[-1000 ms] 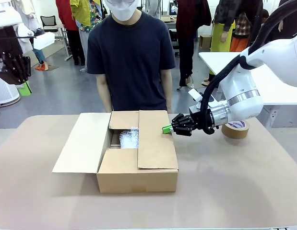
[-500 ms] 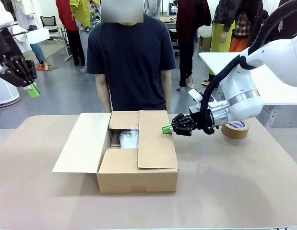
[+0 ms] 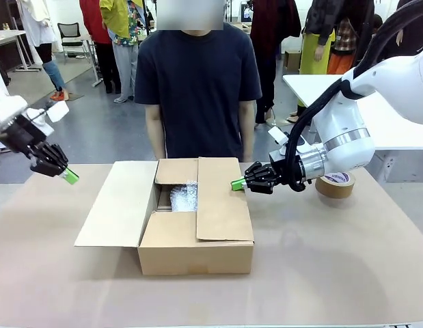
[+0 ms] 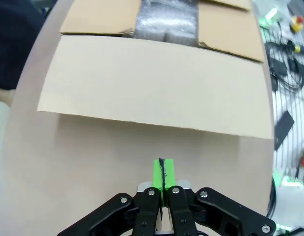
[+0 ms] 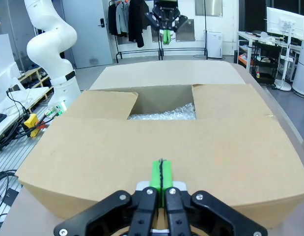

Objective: Wrap the clocks to prevent damage.
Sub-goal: Push the left (or right) flap of the Package Box to close it.

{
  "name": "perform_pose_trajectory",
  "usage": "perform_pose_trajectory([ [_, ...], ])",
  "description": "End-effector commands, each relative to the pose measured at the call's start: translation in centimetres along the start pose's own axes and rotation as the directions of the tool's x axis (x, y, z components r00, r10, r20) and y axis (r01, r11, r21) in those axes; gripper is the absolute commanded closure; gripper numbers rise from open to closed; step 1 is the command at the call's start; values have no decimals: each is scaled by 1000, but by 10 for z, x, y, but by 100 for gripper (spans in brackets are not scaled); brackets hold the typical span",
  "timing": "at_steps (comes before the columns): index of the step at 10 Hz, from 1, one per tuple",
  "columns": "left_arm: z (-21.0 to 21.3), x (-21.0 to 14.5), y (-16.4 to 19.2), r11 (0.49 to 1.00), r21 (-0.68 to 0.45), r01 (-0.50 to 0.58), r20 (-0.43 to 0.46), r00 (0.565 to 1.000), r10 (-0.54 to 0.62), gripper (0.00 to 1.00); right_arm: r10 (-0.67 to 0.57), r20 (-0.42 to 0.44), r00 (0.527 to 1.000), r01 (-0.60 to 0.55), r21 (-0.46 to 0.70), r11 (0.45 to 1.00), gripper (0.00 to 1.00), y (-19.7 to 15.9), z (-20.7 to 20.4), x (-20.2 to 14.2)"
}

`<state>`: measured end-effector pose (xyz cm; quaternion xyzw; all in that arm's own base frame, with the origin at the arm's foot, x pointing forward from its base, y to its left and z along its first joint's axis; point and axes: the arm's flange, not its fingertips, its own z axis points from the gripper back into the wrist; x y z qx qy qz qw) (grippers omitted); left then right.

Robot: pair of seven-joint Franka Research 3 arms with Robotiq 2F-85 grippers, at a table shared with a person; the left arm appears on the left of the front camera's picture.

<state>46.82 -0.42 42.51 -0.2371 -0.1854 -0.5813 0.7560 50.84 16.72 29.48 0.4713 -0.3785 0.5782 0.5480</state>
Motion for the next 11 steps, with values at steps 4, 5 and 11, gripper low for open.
perform_pose_trajectory([
  [4, 0, 0, 0, 1000, 0, 0, 0, 1000, 0, 100, -5, -3, 1000, 5, -4, 1000, 99, 0, -2, -3],
  [5, 0, 0, 0, 1000, 0, 0, 0, 1000, 0, 100, -5, -3, 1000, 5, -4, 1000, 99, 0, -2, -3],
  [11, -40, -46, 38, 993, -86, 75, 216, 975, -55, 100, -5, -3, 1000, 5, -4, 1000, 99, 0, -2, -3],
])
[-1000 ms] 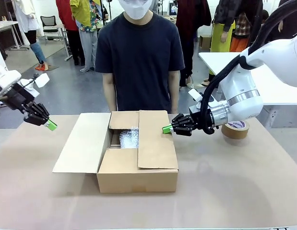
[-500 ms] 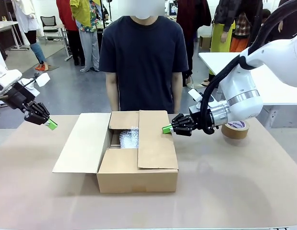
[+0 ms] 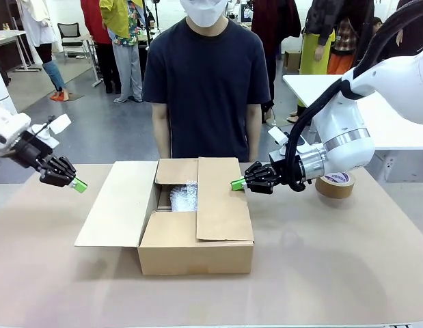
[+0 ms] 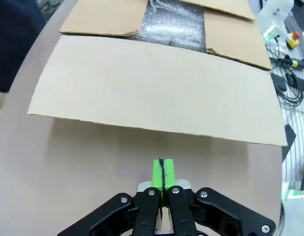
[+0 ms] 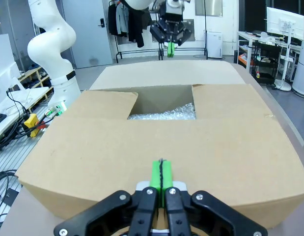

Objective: Wrap the clocks to prevent damage.
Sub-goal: Push the left (or right) flap of the Package Box to close it.

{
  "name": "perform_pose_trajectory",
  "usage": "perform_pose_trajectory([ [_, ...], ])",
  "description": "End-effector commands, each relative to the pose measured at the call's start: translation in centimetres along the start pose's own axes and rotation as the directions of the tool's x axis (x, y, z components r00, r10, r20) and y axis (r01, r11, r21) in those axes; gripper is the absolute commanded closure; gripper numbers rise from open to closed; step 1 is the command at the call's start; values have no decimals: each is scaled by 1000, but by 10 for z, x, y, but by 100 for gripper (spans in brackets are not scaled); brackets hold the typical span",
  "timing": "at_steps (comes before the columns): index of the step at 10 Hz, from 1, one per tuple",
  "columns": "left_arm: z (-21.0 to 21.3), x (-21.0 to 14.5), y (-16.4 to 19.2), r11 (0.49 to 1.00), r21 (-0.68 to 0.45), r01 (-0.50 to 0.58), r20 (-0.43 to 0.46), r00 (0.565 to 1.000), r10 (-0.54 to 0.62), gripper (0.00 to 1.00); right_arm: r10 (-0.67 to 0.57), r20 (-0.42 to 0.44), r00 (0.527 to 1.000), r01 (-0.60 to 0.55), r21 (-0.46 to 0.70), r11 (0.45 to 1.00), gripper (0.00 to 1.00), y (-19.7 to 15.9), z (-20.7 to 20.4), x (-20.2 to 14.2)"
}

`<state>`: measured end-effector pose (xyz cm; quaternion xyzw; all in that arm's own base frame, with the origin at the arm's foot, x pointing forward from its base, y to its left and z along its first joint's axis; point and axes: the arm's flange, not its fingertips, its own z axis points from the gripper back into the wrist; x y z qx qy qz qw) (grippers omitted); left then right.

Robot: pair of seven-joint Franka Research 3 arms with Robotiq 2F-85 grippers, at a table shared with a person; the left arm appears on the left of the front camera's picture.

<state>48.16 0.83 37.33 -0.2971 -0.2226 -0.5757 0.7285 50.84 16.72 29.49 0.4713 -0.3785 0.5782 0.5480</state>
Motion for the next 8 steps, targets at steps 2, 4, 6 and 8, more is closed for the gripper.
perform_pose_trajectory([
  [2, -21, -24, 20, 995, -24, 95, 115, 989, -91, 100, -5, -3, 1000, 5, -4, 1000, 99, 0, -2, -3],
  [4, -38, -32, 24, 987, -47, 154, 167, 975, -144, 100, -5, -3, 1000, 5, -4, 1000, 99, 0, -2, -3],
  [6, -58, -38, 28, 983, -95, 159, 197, 971, -138, 100, -5, -3, 1000, 5, -4, 1000, 99, 0, -2, -3],
  [8, -72, -34, 39, 973, -184, 137, 254, 963, -88, 100, -5, -3, 1000, 5, -4, 1000, 99, 0, -2, -3],
])
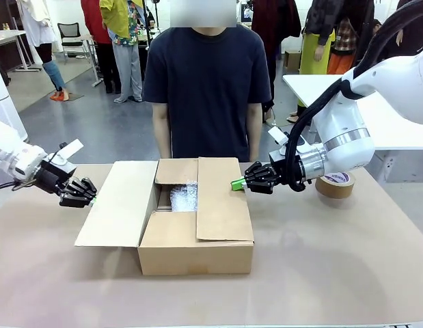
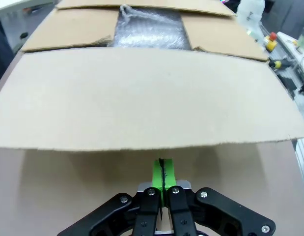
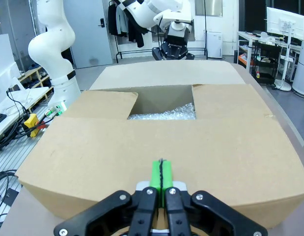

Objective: Wrap the clocks to prevent damage.
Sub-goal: Push the left (or right) flap of the Package Box to close it.

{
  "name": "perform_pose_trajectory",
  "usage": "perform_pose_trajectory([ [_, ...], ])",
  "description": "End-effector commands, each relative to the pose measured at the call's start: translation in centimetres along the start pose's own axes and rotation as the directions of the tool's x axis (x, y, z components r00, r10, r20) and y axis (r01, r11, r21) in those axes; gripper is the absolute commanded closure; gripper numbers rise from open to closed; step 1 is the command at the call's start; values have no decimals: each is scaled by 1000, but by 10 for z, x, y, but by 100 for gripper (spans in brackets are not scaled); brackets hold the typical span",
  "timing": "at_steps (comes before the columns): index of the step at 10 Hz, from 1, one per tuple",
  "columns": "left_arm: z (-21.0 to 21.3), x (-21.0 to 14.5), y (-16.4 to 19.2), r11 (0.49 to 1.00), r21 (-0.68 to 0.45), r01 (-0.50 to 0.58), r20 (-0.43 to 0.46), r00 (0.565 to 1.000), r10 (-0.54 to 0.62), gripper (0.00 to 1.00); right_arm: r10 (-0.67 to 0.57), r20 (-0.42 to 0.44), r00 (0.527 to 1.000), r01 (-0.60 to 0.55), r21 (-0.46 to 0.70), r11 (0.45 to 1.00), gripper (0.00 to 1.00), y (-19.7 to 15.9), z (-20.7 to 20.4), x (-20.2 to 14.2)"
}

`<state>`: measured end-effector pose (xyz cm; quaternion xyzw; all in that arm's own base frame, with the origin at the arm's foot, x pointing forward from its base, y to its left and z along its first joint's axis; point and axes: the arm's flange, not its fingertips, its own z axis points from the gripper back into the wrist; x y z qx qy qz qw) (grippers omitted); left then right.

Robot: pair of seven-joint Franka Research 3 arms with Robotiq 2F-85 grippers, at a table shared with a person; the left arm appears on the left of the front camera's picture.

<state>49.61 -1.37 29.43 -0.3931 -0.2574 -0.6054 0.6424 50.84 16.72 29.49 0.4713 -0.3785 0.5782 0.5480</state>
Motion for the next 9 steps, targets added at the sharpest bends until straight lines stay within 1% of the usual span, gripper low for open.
perform_pose_trajectory([
  [1, 0, -4, 20, 997, -67, -30, 151, 988, 40, 100, -5, -3, 1000, 5, -4, 1000, 99, 0, -2, -3],
  [3, 5, -4, 31, 992, -120, -43, 271, 960, 74, 100, -5, -3, 1000, 5, -4, 1000, 99, 0, -2, -3],
  [4, 4, -6, 30, 991, -131, -36, 327, 942, 77, 100, -5, -3, 1000, 5, -4, 1000, 99, 0, -2, -3],
  [5, 3, -2, 34, 986, -166, -31, 388, 917, 94, 100, -5, -3, 1000, 5, -4, 1000, 99, 0, -2, -3],
  [6, -2, 4, 34, 984, -178, -21, 401, 911, 91, 100, -5, -3, 1000, 5, -4, 1000, 99, 0, -2, -3],
  [9, -20, 31, 31, 984, -179, 13, 405, 912, 62, 100, -5, -3, 1000, 5, -4, 1000, 99, 0, -2, -3],
])
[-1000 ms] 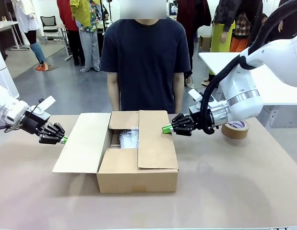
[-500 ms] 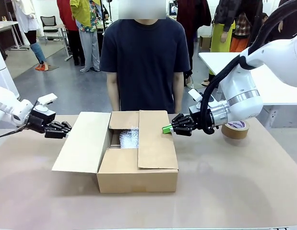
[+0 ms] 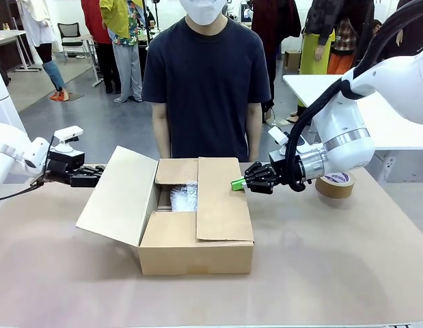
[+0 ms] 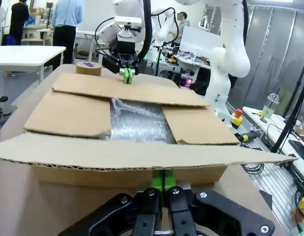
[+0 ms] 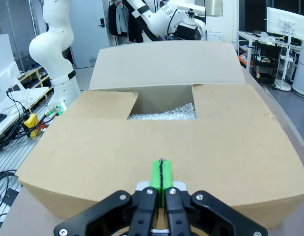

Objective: Wrap the clocks to prevent damage.
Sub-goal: Push the left (or right) flap of the Package Box to close it.

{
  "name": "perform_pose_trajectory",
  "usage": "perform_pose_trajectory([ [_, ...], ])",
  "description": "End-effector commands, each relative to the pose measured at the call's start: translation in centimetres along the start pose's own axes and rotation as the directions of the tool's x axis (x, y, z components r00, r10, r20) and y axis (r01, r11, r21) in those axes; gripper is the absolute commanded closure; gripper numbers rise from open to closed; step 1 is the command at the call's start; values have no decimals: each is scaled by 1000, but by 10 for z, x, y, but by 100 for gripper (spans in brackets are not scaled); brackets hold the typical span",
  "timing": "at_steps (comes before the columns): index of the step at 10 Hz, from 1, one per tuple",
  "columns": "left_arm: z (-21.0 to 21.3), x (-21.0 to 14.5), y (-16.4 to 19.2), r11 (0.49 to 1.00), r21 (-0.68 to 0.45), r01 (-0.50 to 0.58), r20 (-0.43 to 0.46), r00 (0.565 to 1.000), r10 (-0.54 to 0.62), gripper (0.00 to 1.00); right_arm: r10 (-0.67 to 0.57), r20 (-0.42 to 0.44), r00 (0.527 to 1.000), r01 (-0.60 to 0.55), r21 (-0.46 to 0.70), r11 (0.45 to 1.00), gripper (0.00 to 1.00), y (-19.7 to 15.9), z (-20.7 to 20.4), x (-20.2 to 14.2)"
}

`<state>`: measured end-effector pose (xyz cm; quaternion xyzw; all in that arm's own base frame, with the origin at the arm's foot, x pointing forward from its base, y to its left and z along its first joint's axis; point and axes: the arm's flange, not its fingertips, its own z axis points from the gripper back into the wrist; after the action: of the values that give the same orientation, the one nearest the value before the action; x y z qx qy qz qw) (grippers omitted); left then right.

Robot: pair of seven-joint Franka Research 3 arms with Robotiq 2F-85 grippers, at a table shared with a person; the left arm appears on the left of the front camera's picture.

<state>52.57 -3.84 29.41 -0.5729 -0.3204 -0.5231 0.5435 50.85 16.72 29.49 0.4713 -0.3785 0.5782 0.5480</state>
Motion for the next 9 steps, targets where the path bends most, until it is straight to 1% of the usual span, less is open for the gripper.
perform_pose_trajectory([
  [1, -21, 19, 2, 1000, 3, 18, -5, 1000, -18, 100, -5, -3, 1000, 5, -4, 1000, 99, 0, -2, -3],
  [5, -61, 57, -1, 996, -4, 93, -52, 994, -93, 100, -5, -3, 1000, 5, -4, 1000, 99, 0, -2, -3],
  [7, -83, 64, 1, 990, 21, 136, -77, 988, -134, 100, -5, -3, 1000, 5, -4, 1000, 99, 0, -2, -3],
  [8, -93, 65, 1, 983, 47, 179, -98, 980, -174, 100, -5, -3, 1000, 5, -4, 1000, 99, 0, -2, -3],
  [9, -106, 66, 1, 978, 49, 202, -124, 973, -195, 100, -5, -3, 1000, 5, -4, 1000, 99, 0, -2, -3],
])
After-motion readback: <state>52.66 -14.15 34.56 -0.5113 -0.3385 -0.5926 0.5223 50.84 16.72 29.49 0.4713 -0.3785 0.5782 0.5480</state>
